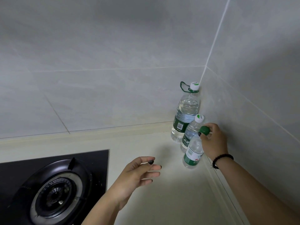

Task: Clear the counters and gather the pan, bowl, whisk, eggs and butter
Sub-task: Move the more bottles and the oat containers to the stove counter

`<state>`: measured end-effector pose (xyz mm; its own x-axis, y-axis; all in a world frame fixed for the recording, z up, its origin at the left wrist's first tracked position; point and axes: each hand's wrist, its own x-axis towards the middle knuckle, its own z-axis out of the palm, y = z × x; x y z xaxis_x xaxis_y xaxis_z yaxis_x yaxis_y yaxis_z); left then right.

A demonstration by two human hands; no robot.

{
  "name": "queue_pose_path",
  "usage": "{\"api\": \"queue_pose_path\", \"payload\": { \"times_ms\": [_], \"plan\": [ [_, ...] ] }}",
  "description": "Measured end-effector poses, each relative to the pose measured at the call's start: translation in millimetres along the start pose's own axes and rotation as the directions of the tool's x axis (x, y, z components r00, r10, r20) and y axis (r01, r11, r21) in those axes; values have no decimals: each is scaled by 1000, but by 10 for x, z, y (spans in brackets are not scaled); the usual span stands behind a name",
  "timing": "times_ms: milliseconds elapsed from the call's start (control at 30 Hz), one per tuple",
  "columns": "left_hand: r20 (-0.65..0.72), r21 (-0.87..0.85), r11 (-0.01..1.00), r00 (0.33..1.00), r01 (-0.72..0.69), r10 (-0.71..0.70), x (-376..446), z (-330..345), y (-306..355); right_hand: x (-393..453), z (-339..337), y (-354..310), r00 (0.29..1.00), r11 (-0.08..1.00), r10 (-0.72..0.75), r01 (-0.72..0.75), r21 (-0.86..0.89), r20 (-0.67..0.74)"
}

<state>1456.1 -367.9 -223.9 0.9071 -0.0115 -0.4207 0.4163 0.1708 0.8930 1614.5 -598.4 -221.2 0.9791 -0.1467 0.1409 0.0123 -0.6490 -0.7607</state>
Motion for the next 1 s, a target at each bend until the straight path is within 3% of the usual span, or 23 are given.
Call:
{"api": "queue_pose_path", "payload": {
  "times_ms": [367, 667, 800, 867, 1000],
  "plan": [
    [-22, 30, 1000, 1000, 5, -4, -87, -2, 50, -37, -80, 196, 995, 1000, -15, 14, -16, -94],
    [-36, 7, 999, 998, -46, 46, -363, -61, 149, -77, -178, 5, 997, 978, -41, 54, -203, 68],
    [-64, -5, 997, 995, -79, 78, -564, -12, 186, -142, -265, -106, 996, 969, -47, 64, -240, 76],
    [-80, -15, 996, 993, -89, 87, -653, 0, 191, -247, -297, -180, 993, 973, -91, 104, -204, 73],
    [-142, -49, 992, 984, -112, 104, -877, 26, 179, -610, -245, -299, 934, 928, -335, 350, -125, 123]
  ]
}}
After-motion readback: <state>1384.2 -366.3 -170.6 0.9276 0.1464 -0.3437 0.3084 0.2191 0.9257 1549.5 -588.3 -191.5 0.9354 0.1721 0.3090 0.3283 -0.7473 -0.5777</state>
